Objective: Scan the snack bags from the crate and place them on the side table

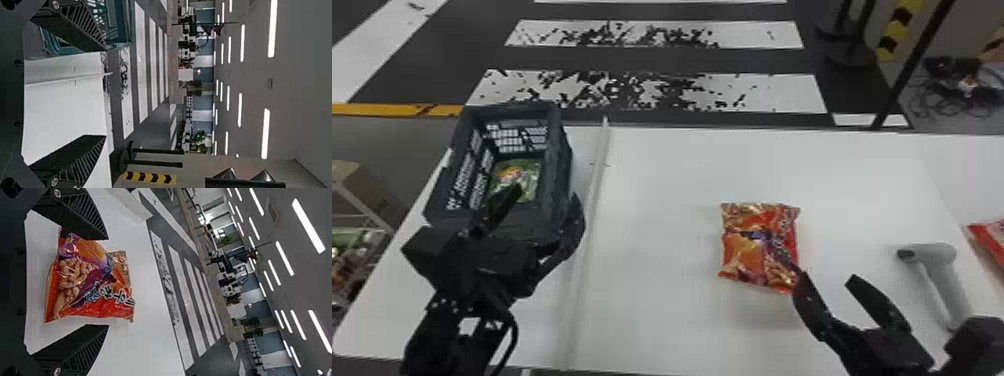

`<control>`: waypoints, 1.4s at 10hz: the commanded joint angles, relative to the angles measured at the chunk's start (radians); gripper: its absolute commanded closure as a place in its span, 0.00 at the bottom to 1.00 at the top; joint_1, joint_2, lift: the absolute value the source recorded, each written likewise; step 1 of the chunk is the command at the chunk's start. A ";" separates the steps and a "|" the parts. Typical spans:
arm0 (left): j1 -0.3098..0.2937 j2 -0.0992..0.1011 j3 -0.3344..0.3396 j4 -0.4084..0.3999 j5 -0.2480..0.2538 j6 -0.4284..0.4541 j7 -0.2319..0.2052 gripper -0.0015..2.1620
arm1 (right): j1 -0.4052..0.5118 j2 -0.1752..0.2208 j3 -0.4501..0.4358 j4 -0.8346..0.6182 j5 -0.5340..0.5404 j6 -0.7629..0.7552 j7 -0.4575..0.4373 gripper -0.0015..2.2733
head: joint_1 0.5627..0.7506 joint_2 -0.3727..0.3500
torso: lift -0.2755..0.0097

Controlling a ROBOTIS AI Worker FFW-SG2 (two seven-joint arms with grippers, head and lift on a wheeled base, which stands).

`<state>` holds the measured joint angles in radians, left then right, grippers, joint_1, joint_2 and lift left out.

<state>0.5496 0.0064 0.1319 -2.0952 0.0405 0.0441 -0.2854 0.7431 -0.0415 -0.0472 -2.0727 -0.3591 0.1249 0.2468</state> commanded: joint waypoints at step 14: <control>0.016 0.003 0.003 0.017 0.021 -0.002 -0.017 0.04 | -0.327 0.042 -0.263 0.052 -0.383 0.979 -0.017 0.04 | 0.70 0.67 | 0.64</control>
<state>0.5652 0.0092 0.1363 -2.0779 0.0614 0.0423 -0.3012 0.4261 -0.0007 -0.3003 -2.0268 -0.7279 1.0872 0.2327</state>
